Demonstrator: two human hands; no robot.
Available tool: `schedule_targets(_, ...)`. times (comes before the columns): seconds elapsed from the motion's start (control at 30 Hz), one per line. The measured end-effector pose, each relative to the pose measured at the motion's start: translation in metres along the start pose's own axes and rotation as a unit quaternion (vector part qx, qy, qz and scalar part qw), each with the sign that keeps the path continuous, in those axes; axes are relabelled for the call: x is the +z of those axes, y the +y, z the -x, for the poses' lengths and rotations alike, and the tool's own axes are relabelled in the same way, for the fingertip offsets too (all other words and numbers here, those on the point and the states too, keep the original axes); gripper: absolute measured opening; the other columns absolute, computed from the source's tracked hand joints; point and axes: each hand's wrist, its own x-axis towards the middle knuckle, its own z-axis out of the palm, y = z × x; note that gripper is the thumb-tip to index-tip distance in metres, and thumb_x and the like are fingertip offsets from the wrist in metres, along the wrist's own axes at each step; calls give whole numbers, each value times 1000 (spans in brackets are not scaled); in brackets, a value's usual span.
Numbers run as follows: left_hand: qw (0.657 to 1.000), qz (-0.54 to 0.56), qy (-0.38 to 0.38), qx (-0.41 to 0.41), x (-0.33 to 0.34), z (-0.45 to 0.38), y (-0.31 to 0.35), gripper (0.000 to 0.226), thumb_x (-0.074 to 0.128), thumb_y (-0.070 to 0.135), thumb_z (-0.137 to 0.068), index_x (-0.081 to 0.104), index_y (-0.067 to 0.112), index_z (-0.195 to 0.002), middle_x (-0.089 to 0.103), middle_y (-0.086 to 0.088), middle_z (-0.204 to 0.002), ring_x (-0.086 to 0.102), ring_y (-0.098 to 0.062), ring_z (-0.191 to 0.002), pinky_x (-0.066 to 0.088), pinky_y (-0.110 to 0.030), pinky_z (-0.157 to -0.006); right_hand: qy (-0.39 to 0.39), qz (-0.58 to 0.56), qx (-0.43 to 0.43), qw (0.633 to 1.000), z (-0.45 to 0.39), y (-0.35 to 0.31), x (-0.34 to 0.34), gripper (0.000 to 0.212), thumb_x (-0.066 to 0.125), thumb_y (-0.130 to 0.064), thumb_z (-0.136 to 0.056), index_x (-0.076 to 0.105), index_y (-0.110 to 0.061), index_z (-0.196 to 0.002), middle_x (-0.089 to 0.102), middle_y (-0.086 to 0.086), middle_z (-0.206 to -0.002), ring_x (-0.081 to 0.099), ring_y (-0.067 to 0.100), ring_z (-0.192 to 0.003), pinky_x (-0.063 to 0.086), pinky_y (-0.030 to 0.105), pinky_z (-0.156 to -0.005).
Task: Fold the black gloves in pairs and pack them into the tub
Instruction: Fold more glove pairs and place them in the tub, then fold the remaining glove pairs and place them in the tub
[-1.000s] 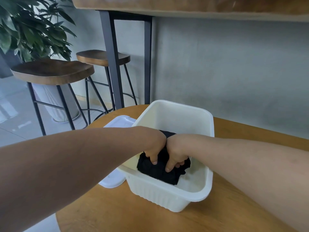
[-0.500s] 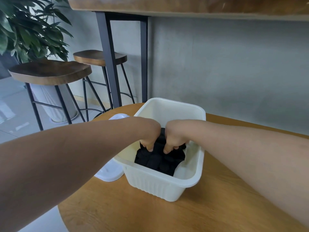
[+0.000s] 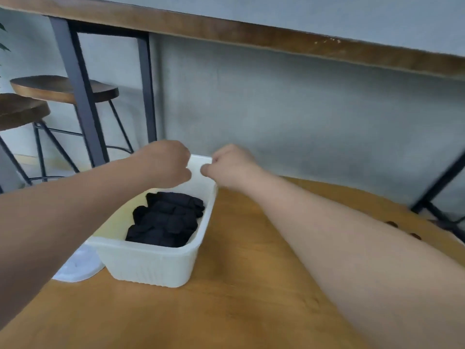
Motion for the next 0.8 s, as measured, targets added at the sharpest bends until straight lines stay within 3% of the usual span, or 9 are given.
schedule_targets(0.07,998,34,45,-2,-6,5,29,26,50,23,-92,39,17,-69,40,3,-72,41,-18,-69,32,-29,-57,42,-24,18,999,22,22,-8,31,57,-32,-86,54,-11,-63,54,4,-68,55,26,-72,36,25,-52)
schedule_targets(0.17,989,120,89,11,-8,16,78,30,58,21,-86,39,17,-63,42,1,-65,40,-18,-61,26,-28,-50,111,-72,46,990,56,63,-16,34,57,-29,-88,51,-12,-59,50,5,-64,52,28,-71,34,26,-53)
schedule_targets(0.37,945,304,110,44,10,33,180,27,63,18,-79,42,17,-61,49,-1,-56,46,-20,-53,31,-27,-47,208,-189,111,953,122,134,-31,35,55,-30,-91,53,-10,-62,50,4,-62,47,25,-67,30,32,-53)
schedule_targets(0.53,931,357,43,60,56,32,268,27,64,22,-79,45,16,-60,53,2,-58,50,-19,-55,31,-23,-45,182,-224,167,943,166,208,-34,31,54,-33,-94,65,-7,-82,55,-1,-68,47,16,-60,37,28,-53)
schedule_targets(0.7,923,376,-39,79,90,22,325,27,67,30,-83,50,21,-66,54,7,-58,49,-14,-53,33,-22,-45,155,-227,236,932,193,283,-37,29,57,-35,-94,68,-13,-78,64,-3,-73,54,13,-63,46,29,-60)
schedule_targets(0.8,908,401,-73,100,103,12,345,15,64,28,-87,59,17,-78,58,4,-67,50,-14,-56,39,-22,-53,138,-211,271,929,205,324,-40,25,57,-34,-94,71,-17,-82,69,-6,-81,62,14,-72,53,32,-71)
